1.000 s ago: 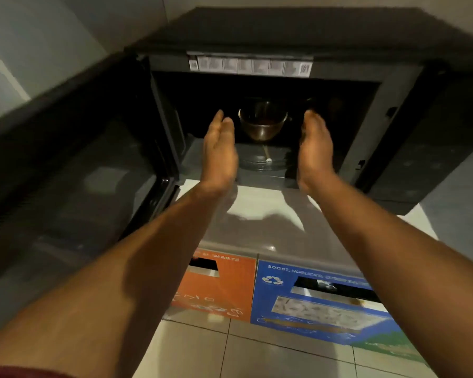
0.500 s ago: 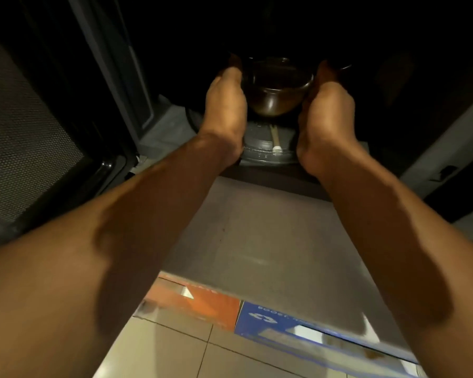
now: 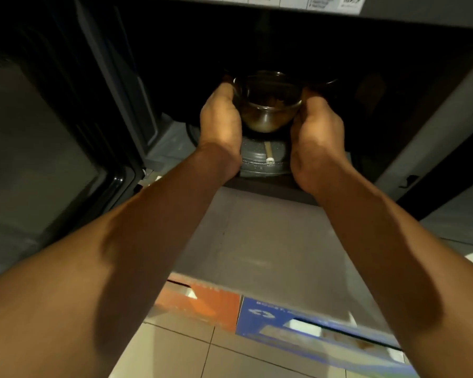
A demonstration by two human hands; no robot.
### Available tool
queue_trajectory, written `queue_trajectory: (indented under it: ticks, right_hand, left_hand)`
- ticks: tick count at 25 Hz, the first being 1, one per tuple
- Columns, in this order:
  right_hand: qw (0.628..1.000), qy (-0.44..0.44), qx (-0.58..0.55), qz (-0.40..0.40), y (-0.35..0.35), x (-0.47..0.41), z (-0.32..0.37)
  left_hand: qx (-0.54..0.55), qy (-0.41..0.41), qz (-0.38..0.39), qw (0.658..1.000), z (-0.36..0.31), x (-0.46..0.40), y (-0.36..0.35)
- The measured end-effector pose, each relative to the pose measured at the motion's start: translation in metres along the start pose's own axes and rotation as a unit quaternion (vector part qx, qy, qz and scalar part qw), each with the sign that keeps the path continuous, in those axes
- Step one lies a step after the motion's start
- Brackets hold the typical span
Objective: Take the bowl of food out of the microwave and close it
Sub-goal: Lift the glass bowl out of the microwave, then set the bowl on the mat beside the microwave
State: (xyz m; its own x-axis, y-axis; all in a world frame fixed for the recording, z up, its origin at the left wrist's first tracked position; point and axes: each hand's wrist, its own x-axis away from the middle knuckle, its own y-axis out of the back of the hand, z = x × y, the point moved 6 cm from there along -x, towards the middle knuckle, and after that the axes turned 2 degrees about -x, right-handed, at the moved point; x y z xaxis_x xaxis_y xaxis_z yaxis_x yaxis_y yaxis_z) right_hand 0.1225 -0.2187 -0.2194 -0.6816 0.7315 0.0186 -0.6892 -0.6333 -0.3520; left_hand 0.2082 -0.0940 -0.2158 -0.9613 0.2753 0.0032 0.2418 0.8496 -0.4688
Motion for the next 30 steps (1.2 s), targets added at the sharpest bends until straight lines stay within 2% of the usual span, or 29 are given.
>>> queue_trajectory:
  ticks: [5,8,15,22,27,30]
  right_hand:
    - [1.000,0.012,0.004,-0.015,0.010,0.069,0.017]
    - [1.000,-0.004,0.001,-0.031,0.017,0.137,0.039]
    - [0.995,-0.009,0.030,-0.094,0.071,0.257,0.114]
    - [0.982,0.028,0.036,-0.182,0.202,0.270,0.154]
    - [0.972,0.040,0.021,-0.229,0.313,0.238,0.166]
    - [0.967,0.048,-0.005,-0.251,0.370,0.205,0.159]
  left_hand:
    - [-0.004,0.028,-0.015,0.999,-0.024,0.063,0.008]
    - [-0.020,0.070,0.022,0.997,-0.038,0.122,0.012]
    - [-0.070,0.095,0.118,0.986,-0.080,0.251,-0.029]
    - [-0.042,0.136,0.182,0.973,-0.019,0.323,-0.131]
    - [-0.062,0.164,0.213,0.961,0.067,0.341,-0.220]
    - [-0.112,0.144,0.237,0.954,0.130,0.328,-0.264]
